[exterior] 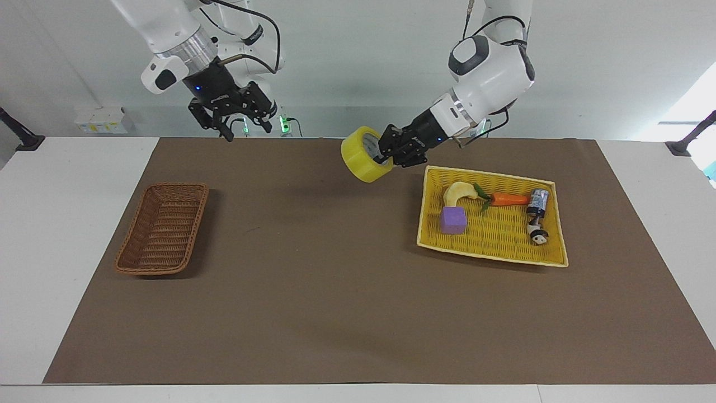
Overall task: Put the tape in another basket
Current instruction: 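Carry the tape toward the right gripper while the right gripper reaches it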
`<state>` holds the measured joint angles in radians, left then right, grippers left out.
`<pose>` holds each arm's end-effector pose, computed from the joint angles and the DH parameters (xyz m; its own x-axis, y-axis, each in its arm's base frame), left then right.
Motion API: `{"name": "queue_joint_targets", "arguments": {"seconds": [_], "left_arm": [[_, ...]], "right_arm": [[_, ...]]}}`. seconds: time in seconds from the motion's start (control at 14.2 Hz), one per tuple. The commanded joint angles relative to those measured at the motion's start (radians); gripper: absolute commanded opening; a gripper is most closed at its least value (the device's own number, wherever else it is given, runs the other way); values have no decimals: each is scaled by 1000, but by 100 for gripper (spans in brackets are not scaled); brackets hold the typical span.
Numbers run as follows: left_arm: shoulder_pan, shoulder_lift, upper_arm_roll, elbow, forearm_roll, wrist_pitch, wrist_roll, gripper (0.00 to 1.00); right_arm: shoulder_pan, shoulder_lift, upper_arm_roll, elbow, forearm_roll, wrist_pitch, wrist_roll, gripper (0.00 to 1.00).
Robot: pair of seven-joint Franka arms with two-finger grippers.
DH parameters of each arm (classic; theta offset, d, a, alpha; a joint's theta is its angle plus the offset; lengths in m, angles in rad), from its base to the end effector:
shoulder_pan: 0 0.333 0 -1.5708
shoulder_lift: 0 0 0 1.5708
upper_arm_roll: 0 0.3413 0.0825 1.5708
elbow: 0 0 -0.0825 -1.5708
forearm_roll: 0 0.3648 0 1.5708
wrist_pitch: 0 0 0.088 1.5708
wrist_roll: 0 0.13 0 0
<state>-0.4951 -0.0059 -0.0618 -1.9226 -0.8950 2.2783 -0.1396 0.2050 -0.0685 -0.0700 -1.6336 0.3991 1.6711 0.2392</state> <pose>0.4796 -0.3369 0.5529 0.9971 0.0732 0.0217 0.0329 -0.6674 0.7440 0.5136 0.1156 0.6534 0.9923 -0.1235 0.0017 -0.1123 -0.9074 -0.4049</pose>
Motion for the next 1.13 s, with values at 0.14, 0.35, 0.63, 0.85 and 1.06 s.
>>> {"name": "queue_joint_targets", "arguments": {"seconds": [0.14,0.35,0.63,0.85,1.06], "left_arm": [[-71,41,-6,54,11,93,-115,0],[-94,63,-26,103,83,95,-188,0],[-123,63,-30,106,99,96,-213,0],[-123,63,-32,106,97,104,-215,0],[-123,76,-32,111,90,199,-235,0]], "right_arm": [[83,55,1,-18,96,105,25,100],[102,85,1,-15,161,150,23,100],[85,85,-1,-15,222,154,23,100],[56,90,-1,-15,245,153,-9,100],[51,87,-2,-18,219,128,-84,96]]}}
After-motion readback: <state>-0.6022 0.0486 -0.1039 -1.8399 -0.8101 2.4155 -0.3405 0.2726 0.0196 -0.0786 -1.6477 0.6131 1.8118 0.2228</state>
